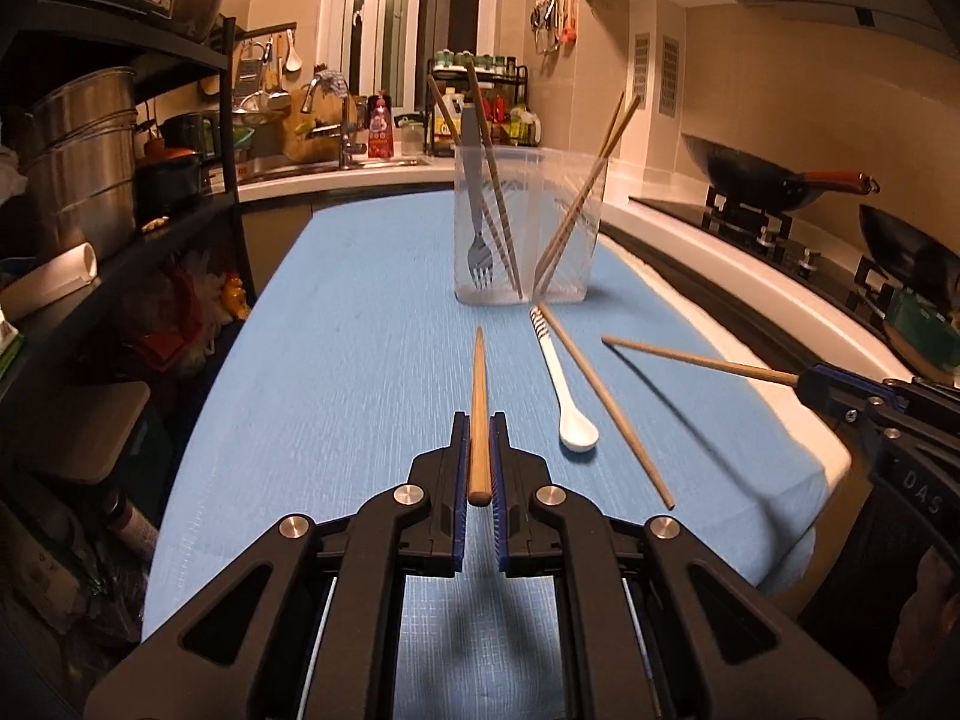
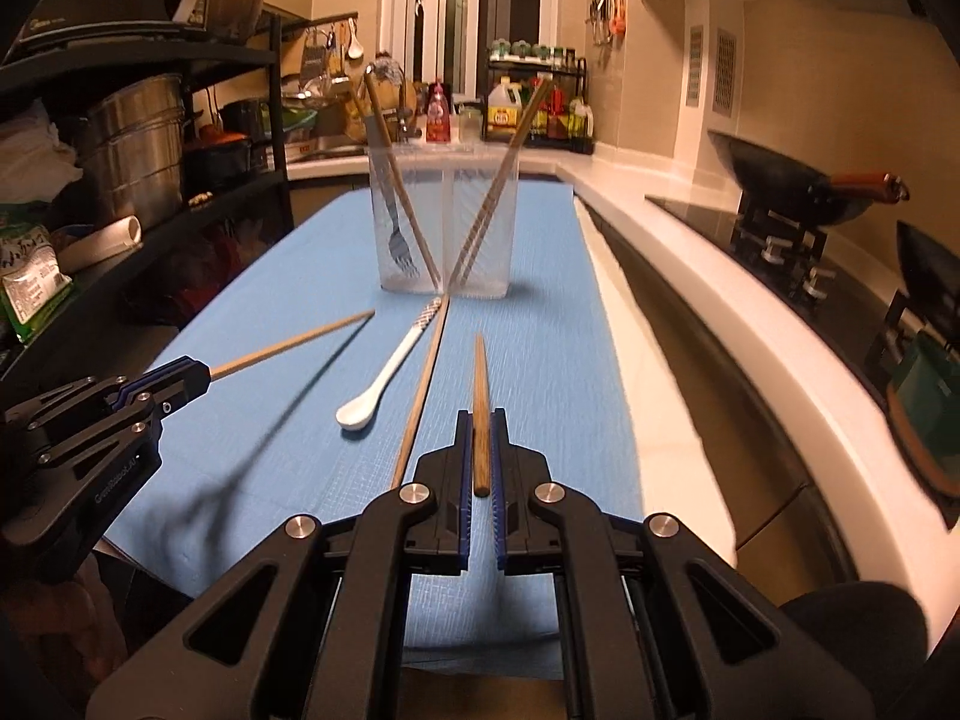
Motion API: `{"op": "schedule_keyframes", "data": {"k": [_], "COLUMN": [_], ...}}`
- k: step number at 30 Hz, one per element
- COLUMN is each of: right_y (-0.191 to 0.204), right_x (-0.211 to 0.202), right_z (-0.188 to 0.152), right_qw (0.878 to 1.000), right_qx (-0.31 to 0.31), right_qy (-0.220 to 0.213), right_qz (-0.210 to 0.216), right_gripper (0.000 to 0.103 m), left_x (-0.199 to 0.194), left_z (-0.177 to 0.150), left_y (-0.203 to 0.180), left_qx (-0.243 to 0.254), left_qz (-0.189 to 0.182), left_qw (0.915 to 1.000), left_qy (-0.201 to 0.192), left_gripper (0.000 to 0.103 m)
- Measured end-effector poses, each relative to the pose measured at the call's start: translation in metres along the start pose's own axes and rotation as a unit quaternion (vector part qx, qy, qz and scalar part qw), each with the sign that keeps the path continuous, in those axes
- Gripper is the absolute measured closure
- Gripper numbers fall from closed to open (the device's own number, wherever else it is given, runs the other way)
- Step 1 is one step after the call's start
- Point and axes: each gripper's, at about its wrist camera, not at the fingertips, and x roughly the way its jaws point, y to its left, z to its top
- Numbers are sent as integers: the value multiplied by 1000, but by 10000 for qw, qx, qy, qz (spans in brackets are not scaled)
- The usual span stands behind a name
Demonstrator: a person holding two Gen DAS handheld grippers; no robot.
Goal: Organize utensils
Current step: 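Lift both held chopsticks up toward the clear holder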
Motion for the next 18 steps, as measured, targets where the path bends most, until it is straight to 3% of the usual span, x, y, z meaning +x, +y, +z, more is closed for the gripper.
{"op": "schedule_keyframes", "data": {"k": [9,18], "right_y": [-7,-3], "right_x": [-38,-47], "right_z": [49,88], "right_qw": [9985,9971], "right_qx": [-54,-97], "right_qy": [-529,-692], "right_qz": [139,309], "right_gripper": [97,98], "left_x": [-29,-52], "left_z": [45,103], "left_y": [15,25], "left_qx": [-156,-139], "left_qz": [-115,-236], "left_qw": [9989,9975], "left_qy": [-420,-644], "left_gripper": [96,96]}}
